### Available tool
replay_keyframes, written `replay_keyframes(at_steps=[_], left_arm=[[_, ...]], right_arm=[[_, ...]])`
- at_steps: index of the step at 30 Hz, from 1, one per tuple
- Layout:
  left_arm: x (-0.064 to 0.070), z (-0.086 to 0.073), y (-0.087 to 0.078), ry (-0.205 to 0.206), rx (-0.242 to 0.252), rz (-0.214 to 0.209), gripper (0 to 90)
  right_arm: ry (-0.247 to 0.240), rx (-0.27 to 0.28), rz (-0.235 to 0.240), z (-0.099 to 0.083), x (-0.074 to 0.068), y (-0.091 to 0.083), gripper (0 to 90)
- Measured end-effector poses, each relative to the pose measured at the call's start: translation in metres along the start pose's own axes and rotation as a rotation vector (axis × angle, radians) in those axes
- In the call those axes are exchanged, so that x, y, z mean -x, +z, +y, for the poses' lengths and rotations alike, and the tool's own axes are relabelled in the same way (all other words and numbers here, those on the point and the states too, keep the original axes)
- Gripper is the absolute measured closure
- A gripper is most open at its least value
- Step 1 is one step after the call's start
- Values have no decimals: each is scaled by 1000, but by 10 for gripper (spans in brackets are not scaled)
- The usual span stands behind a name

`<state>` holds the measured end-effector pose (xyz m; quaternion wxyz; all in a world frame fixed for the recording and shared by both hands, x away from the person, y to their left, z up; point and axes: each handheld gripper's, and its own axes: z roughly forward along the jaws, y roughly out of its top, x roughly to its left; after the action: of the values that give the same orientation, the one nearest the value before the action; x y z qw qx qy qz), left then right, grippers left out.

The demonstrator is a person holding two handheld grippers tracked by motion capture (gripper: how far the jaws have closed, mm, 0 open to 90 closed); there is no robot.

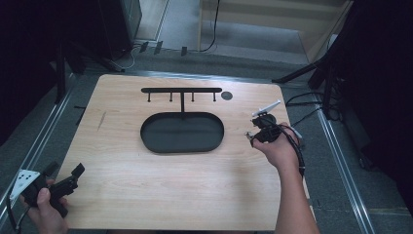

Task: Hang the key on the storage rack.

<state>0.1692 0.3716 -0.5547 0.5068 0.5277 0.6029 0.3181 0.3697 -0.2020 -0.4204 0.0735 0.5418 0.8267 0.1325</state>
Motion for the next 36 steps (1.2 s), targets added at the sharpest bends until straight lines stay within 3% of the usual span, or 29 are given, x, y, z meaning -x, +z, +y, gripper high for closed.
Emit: replay_keyframes(at_steps=[6,14,26,36], left_arm=[[0,0,0,0,-4,1,30],[2,0,1,10,-9,4,30],[2,1,2,23,-19,6,30],[3,1,2,27,-22,7,30]], right_arm=[[-29,26,16,22,-18,-17,820],[-22,82,55,44,-36,-39,820],[-18,137,94,62,-52,-51,820],[-25,170,96,75,-65,-61,820]])
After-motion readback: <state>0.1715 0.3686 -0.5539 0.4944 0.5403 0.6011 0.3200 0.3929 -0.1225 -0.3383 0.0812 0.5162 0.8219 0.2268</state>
